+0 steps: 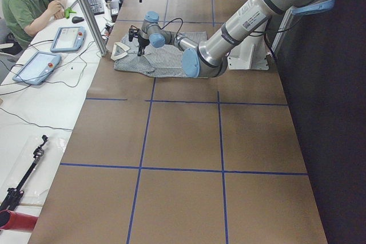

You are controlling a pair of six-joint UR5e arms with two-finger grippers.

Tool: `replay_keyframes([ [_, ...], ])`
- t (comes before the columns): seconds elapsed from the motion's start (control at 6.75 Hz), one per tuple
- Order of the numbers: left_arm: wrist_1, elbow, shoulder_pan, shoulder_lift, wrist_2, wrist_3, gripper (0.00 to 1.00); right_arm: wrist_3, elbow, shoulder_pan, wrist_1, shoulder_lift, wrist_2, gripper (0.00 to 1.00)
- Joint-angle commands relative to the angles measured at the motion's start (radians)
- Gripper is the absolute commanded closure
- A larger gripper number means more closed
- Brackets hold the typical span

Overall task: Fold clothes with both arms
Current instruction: 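Fold the sleeve nearest the left gripper inward onto the shirt body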

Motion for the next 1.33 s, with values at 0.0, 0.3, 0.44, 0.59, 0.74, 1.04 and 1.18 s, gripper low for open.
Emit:
replay_keyframes([
  [0.0, 0.0, -0.004, 0.001, 0.001, -0.001, 0.101, 0.01, 0.017, 0.021, -0.01, 0.0, -0.002, -0.001, 0.0],
  [0.3, 0.004, -0.112, -0.001, 0.036, -0.03, 0.163, 0.0, 0.154, 0.131, -0.066, 0.003, -0.029, -0.01, 0.0],
  [0.44, 0.004, -0.209, -0.001, 0.109, -0.079, 0.185, 0.0, 0.167, 0.238, -0.127, 0.003, -0.091, -0.018, 0.0],
  [0.59, 0.005, -0.34, -0.002, 0.204, -0.082, 0.188, 0.0, 0.223, 0.35, -0.157, -0.001, -0.145, -0.012, 0.0],
  [0.74, 0.04, -0.472, 0.001, 0.293, -0.114, 0.188, 0.0, 0.4, 0.497, -0.216, -0.004, -0.228, -0.019, 0.0],
  [1.04, 0.114, -0.799, 0.045, 0.492, -0.122, 0.182, 0.0, 0.737, 0.816, -0.392, -0.012, -0.404, -0.114, 0.0],
  [1.18, 0.114, -0.937, 0.104, 0.597, -0.121, 0.174, 0.0, 0.818, 0.971, -0.554, -0.024, -0.537, -0.309, 0.0],
])
